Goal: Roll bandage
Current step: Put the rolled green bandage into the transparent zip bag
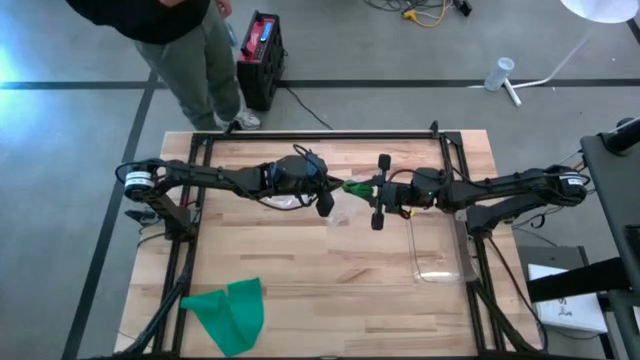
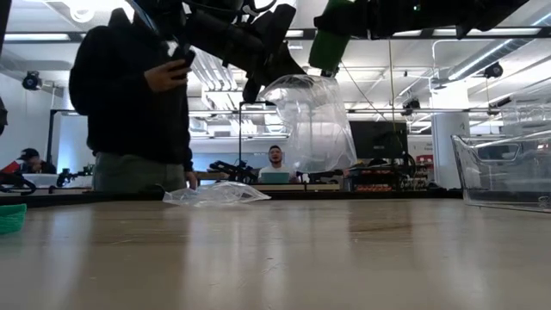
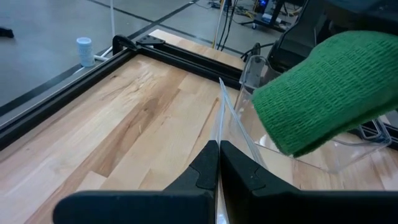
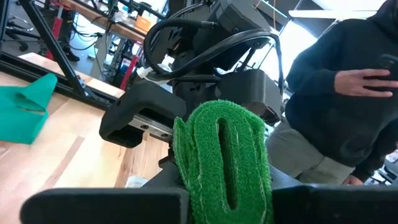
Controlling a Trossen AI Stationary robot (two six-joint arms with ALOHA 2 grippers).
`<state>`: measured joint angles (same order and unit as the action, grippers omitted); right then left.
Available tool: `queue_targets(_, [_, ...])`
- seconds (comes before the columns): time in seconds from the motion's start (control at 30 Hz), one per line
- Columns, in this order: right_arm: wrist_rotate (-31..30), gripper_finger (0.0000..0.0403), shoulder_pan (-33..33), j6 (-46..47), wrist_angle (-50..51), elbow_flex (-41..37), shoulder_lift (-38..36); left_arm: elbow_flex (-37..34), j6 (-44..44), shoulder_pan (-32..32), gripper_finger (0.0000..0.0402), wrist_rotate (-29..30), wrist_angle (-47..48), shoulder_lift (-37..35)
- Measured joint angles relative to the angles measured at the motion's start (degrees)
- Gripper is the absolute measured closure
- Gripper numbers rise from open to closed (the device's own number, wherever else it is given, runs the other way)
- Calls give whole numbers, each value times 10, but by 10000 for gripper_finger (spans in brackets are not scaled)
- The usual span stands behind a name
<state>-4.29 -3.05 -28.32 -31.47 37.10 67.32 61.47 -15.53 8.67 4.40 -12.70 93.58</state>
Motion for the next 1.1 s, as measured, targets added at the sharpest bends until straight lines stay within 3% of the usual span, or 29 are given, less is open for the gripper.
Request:
queue_targets(0.3, [0, 359, -4, -21, -3, 0, 3, 0, -7, 0, 401, 0, -5, 0])
queue_targets(0.5, [6, 359, -22, -91, -9, 1, 4, 0, -22, 0, 401, -11, -9, 0])
queue_targets(0.67, [71, 359, -45, -132, -9, 21, 24, 6, -30, 0, 401, -46, -12, 0])
queue_targets(0.8, [76, 359, -54, -149, -3, 44, 51, 6, -32, 0, 401, -55, -10, 0])
queue_targets(1.1, [100, 359, -49, -66, 102, 76, 56, 6, -35, 4, 401, -60, 19, -18])
